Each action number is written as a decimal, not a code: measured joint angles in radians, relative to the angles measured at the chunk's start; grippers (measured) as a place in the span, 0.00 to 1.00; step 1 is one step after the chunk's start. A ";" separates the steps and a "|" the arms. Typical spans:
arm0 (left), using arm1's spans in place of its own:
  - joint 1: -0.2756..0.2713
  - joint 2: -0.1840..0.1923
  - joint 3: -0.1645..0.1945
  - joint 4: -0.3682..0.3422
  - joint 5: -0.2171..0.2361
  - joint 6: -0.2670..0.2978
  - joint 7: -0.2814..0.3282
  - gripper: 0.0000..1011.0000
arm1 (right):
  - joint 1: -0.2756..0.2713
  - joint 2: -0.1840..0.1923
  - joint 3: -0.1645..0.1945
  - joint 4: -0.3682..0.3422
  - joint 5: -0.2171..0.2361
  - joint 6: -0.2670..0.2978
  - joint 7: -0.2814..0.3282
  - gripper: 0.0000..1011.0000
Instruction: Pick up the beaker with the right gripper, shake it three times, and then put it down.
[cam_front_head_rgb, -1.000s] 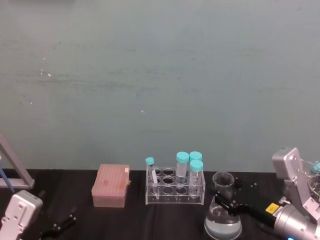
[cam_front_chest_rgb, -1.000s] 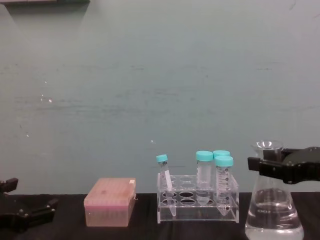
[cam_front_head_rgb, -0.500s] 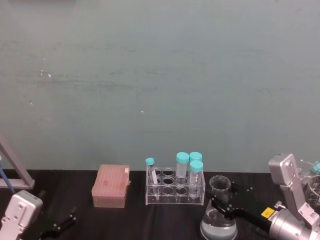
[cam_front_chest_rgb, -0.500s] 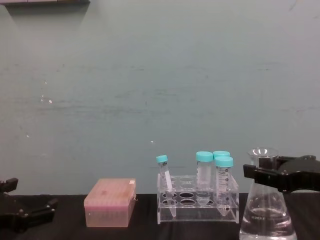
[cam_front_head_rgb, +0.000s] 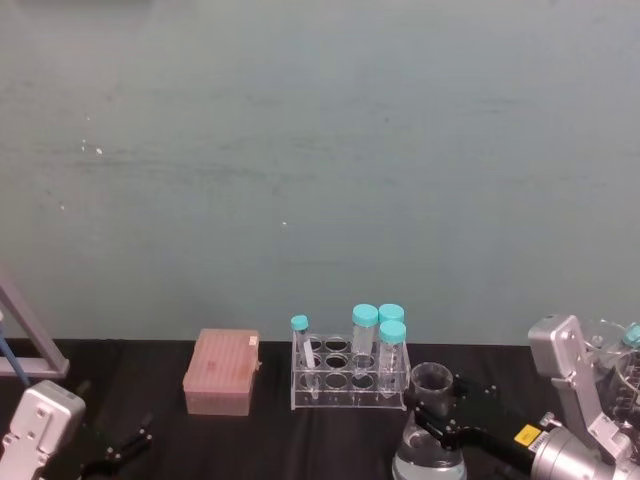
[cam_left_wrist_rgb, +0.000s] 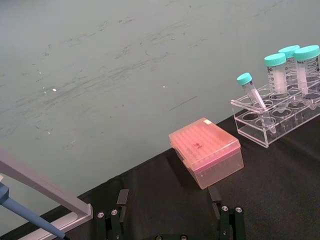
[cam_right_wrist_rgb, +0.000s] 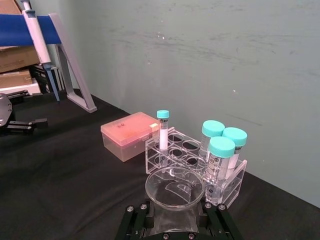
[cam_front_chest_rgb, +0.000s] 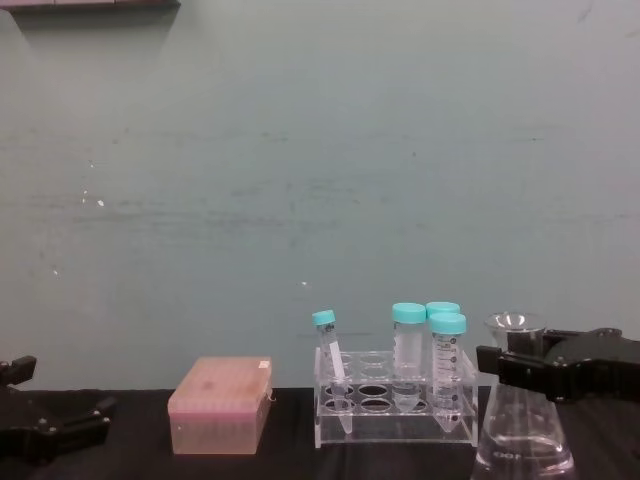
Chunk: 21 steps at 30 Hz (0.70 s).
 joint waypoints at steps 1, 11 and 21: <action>0.000 0.000 0.000 0.000 0.000 0.000 0.000 0.99 | -0.001 0.000 -0.001 0.002 0.001 -0.002 0.000 0.45; 0.000 0.000 0.000 0.000 0.000 0.000 0.000 0.99 | -0.007 -0.007 0.001 0.008 0.016 -0.019 -0.012 0.45; 0.000 0.000 0.000 0.000 0.000 0.000 0.000 0.99 | -0.004 -0.011 -0.002 0.019 0.021 -0.019 -0.015 0.45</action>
